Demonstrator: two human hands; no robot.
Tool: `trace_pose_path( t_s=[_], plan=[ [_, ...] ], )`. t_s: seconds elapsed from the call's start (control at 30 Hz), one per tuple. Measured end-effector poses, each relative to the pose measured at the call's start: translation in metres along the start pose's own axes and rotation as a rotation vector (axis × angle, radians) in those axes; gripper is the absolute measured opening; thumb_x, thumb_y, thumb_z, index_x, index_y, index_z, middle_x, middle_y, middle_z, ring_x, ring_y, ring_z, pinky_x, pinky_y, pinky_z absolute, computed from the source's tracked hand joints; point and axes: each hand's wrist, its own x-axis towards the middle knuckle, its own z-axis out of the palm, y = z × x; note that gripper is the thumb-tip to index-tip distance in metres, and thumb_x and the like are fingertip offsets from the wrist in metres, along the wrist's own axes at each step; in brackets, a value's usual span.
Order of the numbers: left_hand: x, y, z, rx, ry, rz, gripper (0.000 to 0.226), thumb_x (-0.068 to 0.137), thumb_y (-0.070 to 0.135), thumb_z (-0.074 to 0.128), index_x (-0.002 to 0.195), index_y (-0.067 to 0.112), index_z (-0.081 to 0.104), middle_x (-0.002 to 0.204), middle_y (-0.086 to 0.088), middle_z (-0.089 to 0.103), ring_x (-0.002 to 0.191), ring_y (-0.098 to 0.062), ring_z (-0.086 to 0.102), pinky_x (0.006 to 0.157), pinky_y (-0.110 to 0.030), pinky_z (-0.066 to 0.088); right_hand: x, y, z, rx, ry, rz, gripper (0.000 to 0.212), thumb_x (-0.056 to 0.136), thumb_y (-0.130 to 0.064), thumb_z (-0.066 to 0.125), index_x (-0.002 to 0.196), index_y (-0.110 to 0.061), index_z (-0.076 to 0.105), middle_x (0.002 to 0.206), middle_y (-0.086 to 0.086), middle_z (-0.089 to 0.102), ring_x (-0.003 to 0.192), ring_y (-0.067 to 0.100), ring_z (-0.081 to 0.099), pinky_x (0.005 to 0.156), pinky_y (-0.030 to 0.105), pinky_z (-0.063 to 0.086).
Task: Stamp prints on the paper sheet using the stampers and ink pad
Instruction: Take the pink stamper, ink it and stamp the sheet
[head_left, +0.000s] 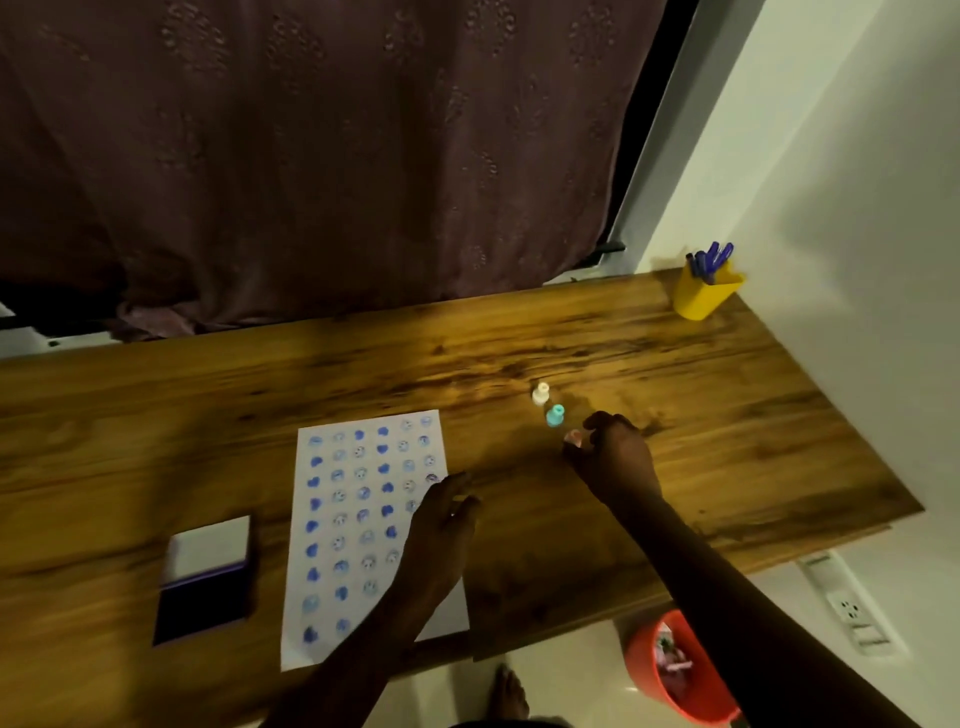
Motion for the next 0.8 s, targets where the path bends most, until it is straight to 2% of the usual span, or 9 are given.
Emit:
trace_pose_path(
  t_s=[0.1,0.2,0.3,0.4,0.47,0.53,0.63,0.7,0.8],
  plan=[
    [-0.002,0.002,0.009,0.062,-0.020,0.011,0.039,0.102,0.027,0.061,0.141,0.022,0.059,0.146,-0.003,0.059,0.132,-0.024,0.057,0.114,-0.051,0.045,0.007,0.005,0.005,-0.012,-0.050,0.002,0.032,0.093,-0.034,0.066,0.110,-0.007,0.066,0.094,0.014,0.071,0.082,0.030,0.069,0.069,0.038,0.057],
    [-0.003,0.003,0.014,0.083,-0.004,0.013,0.039,0.101,0.031,0.061,0.140,0.025,0.059,0.145,-0.001,0.060,0.131,-0.022,0.058,0.114,-0.050,0.046,0.012,0.008,0.008,0.010,-0.113,-0.007,0.023,0.092,-0.029,0.069,0.105,-0.010,0.068,0.092,0.010,0.074,0.083,0.028,0.070,0.071,0.040,0.059],
    [-0.002,0.001,0.015,0.107,0.030,0.028,0.037,0.101,0.032,0.062,0.138,0.027,0.061,0.141,0.000,0.062,0.124,-0.018,0.062,0.110,-0.046,0.050,0.014,0.008,0.010,0.025,-0.120,-0.002,0.015,0.092,-0.027,0.068,0.095,-0.013,0.073,0.090,0.007,0.076,0.083,0.027,0.072,0.065,0.031,0.052],
    [-0.001,0.002,0.013,0.078,-0.007,0.029,0.036,0.101,0.034,0.061,0.136,0.030,0.060,0.137,0.004,0.064,0.106,0.000,0.061,0.089,-0.026,0.054,0.011,0.003,0.008,0.064,-0.094,0.006,0.013,0.090,-0.028,0.072,0.092,-0.015,0.074,0.086,0.005,0.076,0.078,0.023,0.071,0.059,0.026,0.042],
    [0.000,0.005,0.010,0.079,-0.031,0.049,0.036,0.101,0.035,0.061,0.137,0.032,0.059,0.134,0.008,0.064,0.100,0.006,0.058,0.078,-0.014,0.046,0.008,-0.005,0.002,0.171,-0.101,0.034,0.012,0.086,-0.032,0.078,0.088,-0.019,0.077,0.082,-0.004,0.076,0.072,0.012,0.068,0.056,0.022,0.041],
    [0.001,0.009,0.008,0.052,-0.030,0.071,0.036,0.100,0.034,0.062,0.136,0.032,0.061,0.129,0.011,0.065,0.099,0.008,0.058,0.075,-0.011,0.043,0.000,-0.018,-0.005,0.339,-0.139,0.065,0.014,0.081,-0.038,0.083,0.083,-0.024,0.080,0.071,-0.014,0.073,0.066,0.000,0.064,0.057,0.016,0.039],
    [0.000,0.015,0.001,-0.004,-0.006,0.115,0.039,0.098,0.038,0.066,0.136,0.037,0.061,0.116,0.024,0.064,0.097,0.015,0.058,0.076,-0.007,0.043,-0.017,-0.044,-0.015,0.668,-0.277,0.108,0.021,0.074,-0.045,0.084,0.076,-0.024,0.083,0.063,-0.006,0.072,0.061,0.006,0.064,0.062,0.026,0.048],
    [0.000,0.015,-0.005,-0.063,-0.003,0.140,0.043,0.096,0.039,0.068,0.139,0.037,0.060,0.116,0.023,0.066,0.104,0.009,0.063,0.086,-0.015,0.051,-0.029,-0.060,-0.018,0.805,-0.407,0.136,0.031,0.070,-0.048,0.083,0.079,-0.019,0.082,0.066,0.002,0.073,0.062,0.011,0.066,0.060,0.028,0.051],
    [-0.002,0.012,-0.018,-0.216,-0.002,0.173,0.035,0.096,0.018,0.071,0.130,0.027,0.069,0.119,0.003,0.076,0.113,-0.019,0.072,0.101,-0.046,0.058,-0.042,-0.082,-0.014,0.840,-0.557,0.153,0.025,0.081,-0.039,0.082,0.087,-0.015,0.082,0.076,0.004,0.077,0.068,0.014,0.069,0.062,0.025,0.054]
  ],
)
